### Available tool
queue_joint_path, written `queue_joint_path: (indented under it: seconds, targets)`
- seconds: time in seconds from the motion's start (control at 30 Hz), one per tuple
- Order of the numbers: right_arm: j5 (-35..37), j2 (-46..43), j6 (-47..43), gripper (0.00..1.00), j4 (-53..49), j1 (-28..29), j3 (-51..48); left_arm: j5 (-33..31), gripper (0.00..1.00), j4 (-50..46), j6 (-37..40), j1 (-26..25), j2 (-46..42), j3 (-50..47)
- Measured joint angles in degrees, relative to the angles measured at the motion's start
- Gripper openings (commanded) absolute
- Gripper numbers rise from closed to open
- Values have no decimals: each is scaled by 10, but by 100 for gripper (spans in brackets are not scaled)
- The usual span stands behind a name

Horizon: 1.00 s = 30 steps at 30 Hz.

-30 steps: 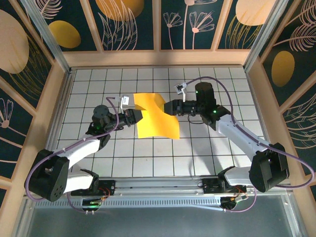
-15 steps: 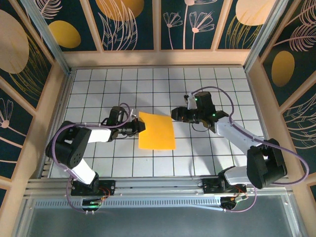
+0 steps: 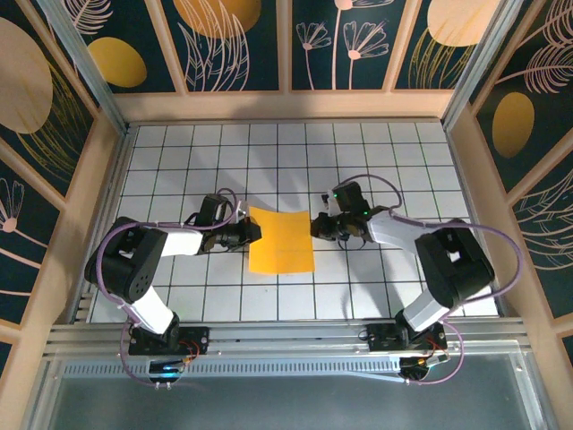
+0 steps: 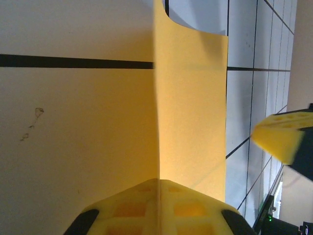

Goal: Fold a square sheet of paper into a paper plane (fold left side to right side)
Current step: Place a square sheet of paper at the center of the table, then first fold in half a square sheet of paper at the center of the table.

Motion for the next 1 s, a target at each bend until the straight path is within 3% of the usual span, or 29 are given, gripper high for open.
queue_joint_path:
  seconds: [0.13, 0.57, 1.0]
  targets:
    - [6, 32, 0, 1, 1, 2, 0, 2, 33, 0, -3, -5, -2, 3]
    - [21, 39, -1, 1, 5, 11, 8, 34, 56, 25, -47, -33, -25, 28]
    - [19, 39, 0, 1, 24, 12, 3, 39, 60, 56, -68, -71, 35, 85]
